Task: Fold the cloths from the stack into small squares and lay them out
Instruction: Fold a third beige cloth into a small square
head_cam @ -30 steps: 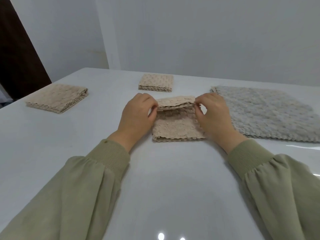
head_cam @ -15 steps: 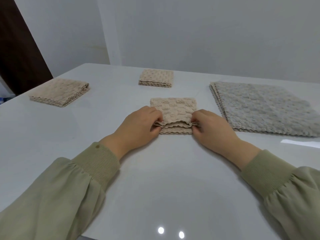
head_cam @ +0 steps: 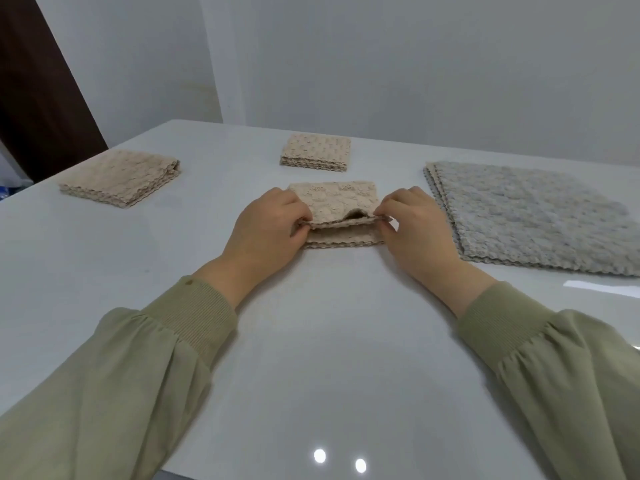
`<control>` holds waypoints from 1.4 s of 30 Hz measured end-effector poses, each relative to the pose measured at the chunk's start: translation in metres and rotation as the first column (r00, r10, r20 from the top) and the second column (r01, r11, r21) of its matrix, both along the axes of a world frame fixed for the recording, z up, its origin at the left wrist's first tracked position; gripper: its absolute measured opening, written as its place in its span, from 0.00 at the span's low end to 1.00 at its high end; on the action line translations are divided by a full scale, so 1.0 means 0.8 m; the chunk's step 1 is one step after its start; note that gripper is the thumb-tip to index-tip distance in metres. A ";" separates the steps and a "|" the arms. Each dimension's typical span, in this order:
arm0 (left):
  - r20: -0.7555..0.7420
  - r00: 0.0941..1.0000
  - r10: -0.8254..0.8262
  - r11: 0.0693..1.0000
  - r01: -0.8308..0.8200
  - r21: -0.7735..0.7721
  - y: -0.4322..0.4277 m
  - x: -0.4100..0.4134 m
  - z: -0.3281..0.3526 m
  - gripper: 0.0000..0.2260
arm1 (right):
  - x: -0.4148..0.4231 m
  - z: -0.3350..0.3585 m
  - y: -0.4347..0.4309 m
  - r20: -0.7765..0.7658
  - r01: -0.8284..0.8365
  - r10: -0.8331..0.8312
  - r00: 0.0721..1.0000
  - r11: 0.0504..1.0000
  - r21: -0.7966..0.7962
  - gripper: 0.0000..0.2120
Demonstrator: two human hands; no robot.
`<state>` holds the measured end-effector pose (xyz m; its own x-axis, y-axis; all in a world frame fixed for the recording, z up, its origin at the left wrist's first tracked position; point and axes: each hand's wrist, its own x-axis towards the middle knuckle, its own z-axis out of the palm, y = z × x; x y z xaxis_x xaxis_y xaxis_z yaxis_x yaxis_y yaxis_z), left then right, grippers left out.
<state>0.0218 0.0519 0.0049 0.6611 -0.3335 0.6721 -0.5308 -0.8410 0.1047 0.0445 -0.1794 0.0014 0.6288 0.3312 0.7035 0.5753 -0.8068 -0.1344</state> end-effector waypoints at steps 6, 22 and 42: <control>-0.022 0.998 -0.053 0.995 0.055 0.078 0.002 -0.001 -0.004 0.02 | -0.006 0.000 -0.011 0.013 -0.031 0.033 0.999 0.993 -0.111 0.02; 0.015 0.998 -0.056 0.988 0.053 0.143 0.003 0.000 -0.003 0.06 | 0.003 -0.008 -0.011 0.118 0.051 -0.016 0.993 0.954 -0.295 0.03; -0.173 0.977 -0.127 0.984 0.146 0.106 0.006 0.000 -0.008 0.02 | -0.007 -0.001 -0.003 0.011 -0.008 0.012 1.000 0.953 -0.303 0.12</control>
